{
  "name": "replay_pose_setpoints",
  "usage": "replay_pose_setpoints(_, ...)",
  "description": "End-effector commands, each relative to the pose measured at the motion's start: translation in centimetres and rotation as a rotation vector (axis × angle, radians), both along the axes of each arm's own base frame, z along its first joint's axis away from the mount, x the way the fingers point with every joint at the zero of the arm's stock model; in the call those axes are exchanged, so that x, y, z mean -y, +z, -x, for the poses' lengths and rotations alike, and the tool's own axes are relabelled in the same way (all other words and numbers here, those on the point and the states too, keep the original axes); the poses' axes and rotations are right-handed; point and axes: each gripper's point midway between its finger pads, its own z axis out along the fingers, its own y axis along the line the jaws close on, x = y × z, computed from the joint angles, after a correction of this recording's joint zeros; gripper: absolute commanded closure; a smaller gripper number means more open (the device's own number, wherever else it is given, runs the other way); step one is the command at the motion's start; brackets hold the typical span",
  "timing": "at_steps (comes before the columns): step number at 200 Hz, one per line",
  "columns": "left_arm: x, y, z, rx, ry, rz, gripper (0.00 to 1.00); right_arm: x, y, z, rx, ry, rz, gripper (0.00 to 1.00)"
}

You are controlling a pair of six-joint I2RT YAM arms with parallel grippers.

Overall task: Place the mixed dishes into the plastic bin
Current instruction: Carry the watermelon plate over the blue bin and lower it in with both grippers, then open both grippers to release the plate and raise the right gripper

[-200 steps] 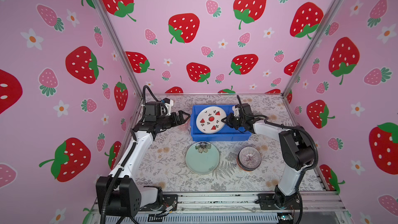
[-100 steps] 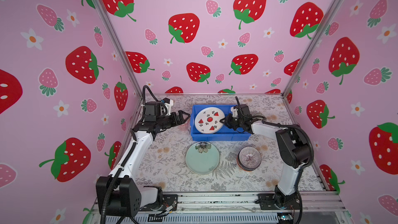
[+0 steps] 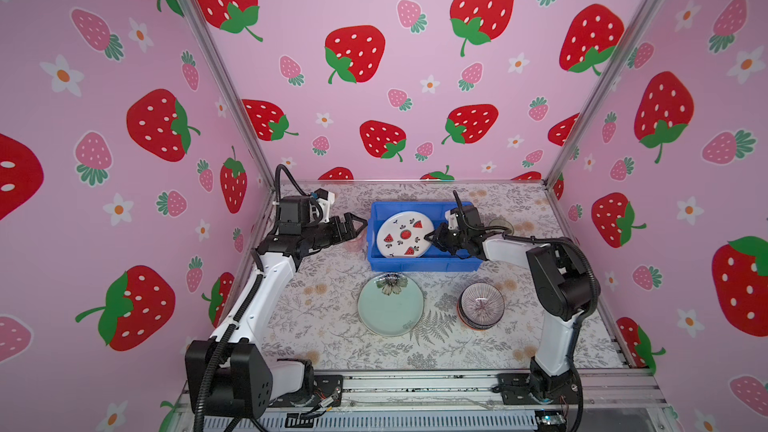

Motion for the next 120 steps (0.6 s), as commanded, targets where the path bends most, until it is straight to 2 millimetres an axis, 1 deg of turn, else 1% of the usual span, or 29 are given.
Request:
replay_pose_setpoints(1, 0.2, 0.2, -0.1, 0.015, -0.016, 0.016, 0.01, -1.5, 2.7, -0.8, 0.081, 0.021, -0.090, 0.97)
replay_pose_setpoints(24, 0.2, 0.2, 0.0, 0.014, -0.016, 0.016, 0.01, -1.3, 1.9, -0.6, 0.069, 0.023, -0.071, 0.86)
replay_pose_setpoints(63, 0.2, 0.1, 0.0, 0.010, -0.017, 0.019, 0.01, -0.9, 0.4, -0.3, 0.051, 0.022, -0.042, 0.77)
replay_pose_setpoints(120, 0.3, 0.2, 0.0, 0.012, -0.020, 0.024, 0.01, -0.3, -0.5, -0.2, 0.047, 0.017, 0.013, 0.61)
